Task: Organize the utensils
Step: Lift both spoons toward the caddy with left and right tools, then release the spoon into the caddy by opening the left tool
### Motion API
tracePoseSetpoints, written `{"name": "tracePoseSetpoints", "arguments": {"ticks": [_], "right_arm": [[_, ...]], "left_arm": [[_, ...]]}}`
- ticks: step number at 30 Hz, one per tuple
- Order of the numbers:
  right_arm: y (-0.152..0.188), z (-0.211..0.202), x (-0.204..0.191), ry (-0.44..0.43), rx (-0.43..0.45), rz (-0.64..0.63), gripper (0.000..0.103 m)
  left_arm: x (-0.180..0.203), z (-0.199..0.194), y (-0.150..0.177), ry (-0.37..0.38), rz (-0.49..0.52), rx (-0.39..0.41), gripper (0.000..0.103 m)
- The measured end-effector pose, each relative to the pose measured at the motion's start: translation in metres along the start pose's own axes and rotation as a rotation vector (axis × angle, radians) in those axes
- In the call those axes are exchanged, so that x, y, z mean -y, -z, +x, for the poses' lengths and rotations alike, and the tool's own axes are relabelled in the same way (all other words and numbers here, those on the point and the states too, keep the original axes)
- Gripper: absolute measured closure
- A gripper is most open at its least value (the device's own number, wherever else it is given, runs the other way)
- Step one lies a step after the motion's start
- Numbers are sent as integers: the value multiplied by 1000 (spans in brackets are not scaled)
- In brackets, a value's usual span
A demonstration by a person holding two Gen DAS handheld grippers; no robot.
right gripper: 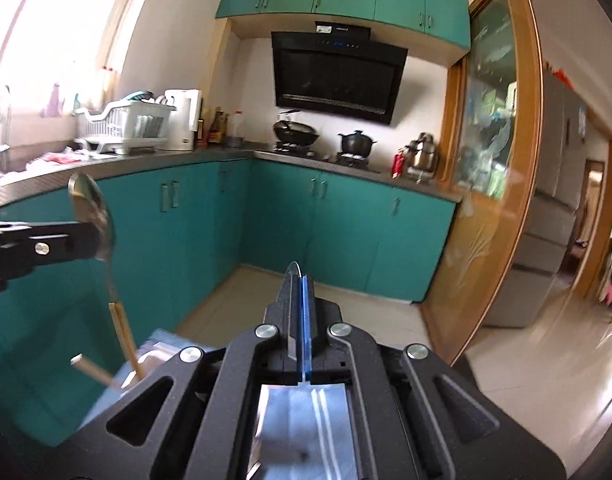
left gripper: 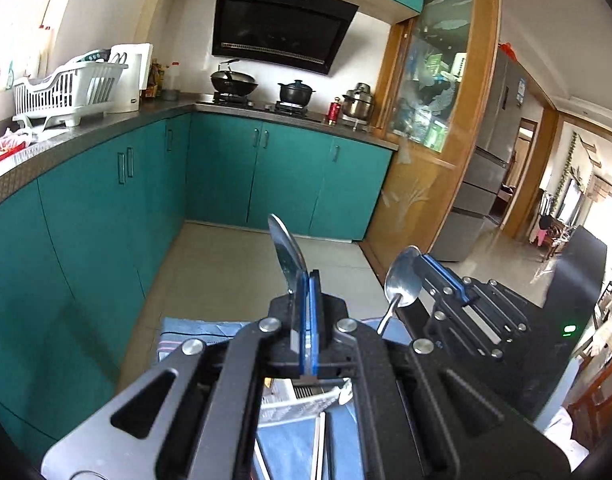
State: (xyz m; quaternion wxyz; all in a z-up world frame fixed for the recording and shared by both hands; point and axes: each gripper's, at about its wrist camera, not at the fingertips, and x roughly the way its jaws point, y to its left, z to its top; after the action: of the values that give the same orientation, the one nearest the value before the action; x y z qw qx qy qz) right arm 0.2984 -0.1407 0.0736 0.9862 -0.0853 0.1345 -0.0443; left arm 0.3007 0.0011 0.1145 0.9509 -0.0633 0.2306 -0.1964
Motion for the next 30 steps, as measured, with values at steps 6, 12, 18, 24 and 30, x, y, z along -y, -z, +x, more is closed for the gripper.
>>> {"name": "tracePoseSetpoints", "arguments": {"ticks": [6, 12, 18, 24, 30], "right_arm": [[23, 40, -22, 71, 14, -89, 102], [40, 48, -40, -10, -46, -110, 102], [37, 36, -35, -75, -64, -51, 79], [29, -8, -3, -149, -31, 76, 75], [51, -85, 32, -203, -34, 141, 68]], "left_arm": [[-26, 40, 20, -24, -50, -47, 102], [-48, 57, 36, -32, -95, -78, 102], [-51, 51, 43, -22, -102, -82, 101], [-53, 25, 46, 10, -112, -42, 99], [-54, -28, 71, -51, -79, -18, 93]]}}
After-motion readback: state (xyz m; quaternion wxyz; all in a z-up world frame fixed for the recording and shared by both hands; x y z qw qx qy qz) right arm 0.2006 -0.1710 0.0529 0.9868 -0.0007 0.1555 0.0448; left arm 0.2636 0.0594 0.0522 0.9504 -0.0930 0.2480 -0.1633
